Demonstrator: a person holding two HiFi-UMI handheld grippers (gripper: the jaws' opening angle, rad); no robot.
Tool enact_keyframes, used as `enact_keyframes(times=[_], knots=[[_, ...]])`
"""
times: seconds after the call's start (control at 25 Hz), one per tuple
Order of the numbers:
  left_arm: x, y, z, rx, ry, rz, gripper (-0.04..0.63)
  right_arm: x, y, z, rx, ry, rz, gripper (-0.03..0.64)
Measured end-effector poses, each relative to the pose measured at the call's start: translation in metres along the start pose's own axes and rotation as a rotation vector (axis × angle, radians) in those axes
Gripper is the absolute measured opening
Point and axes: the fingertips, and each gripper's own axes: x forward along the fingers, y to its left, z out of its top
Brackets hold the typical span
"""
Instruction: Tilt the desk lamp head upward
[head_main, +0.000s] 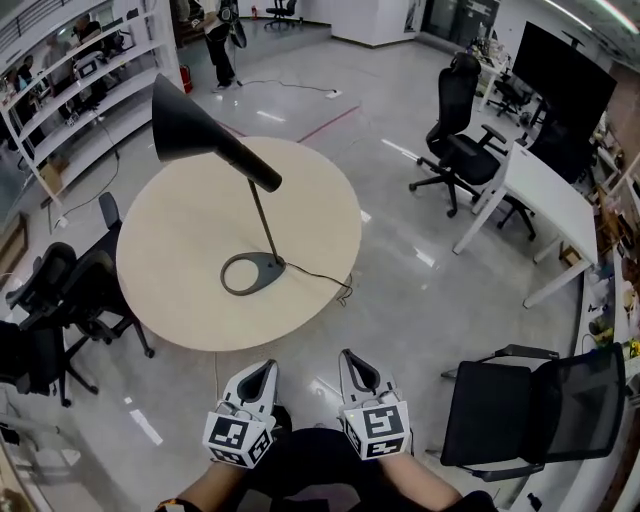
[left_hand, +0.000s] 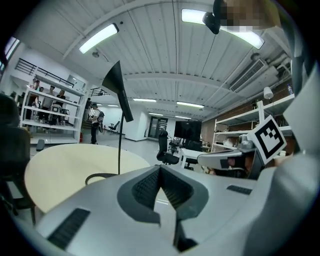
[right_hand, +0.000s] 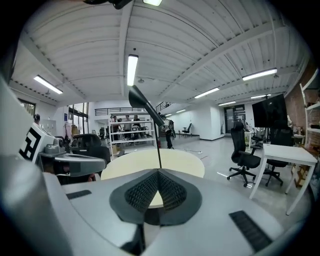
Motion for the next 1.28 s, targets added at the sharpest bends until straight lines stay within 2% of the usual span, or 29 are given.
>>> enact_keyframes(times=[0.2, 0.48, 0.68, 1.0, 1.28], knots=[[-0.027, -0.026, -0.015, 0.014, 0.012, 0.080, 0.048, -0.030, 0.004, -0.017, -0.004, -0.002, 0.056, 0.009], [-0.051, -0.032, -0.023, 0.001, 0.064, 0.150, 0.048, -0.036, 0.019, -0.022, 0.013, 0.012, 0.126, 0.009], [-0.072, -0.017, -0.017, 0.034, 0.021, 0.185, 0.048, -0.028, 0.042, -0.015, -0.019, -0.018, 0.161, 0.009], [-0.144, 0.029, -0.028, 0.026, 0.003, 0.246, 0.048, -0.027, 0.122, -0.010, -0.077, -0.031, 0.183, 0.009], [-0.224, 0.065, -0.039, 0.032, 0.002, 0.194, 0.048, -0.049, 0.217, -0.029, -0.047, 0.026, 0.137, 0.009]])
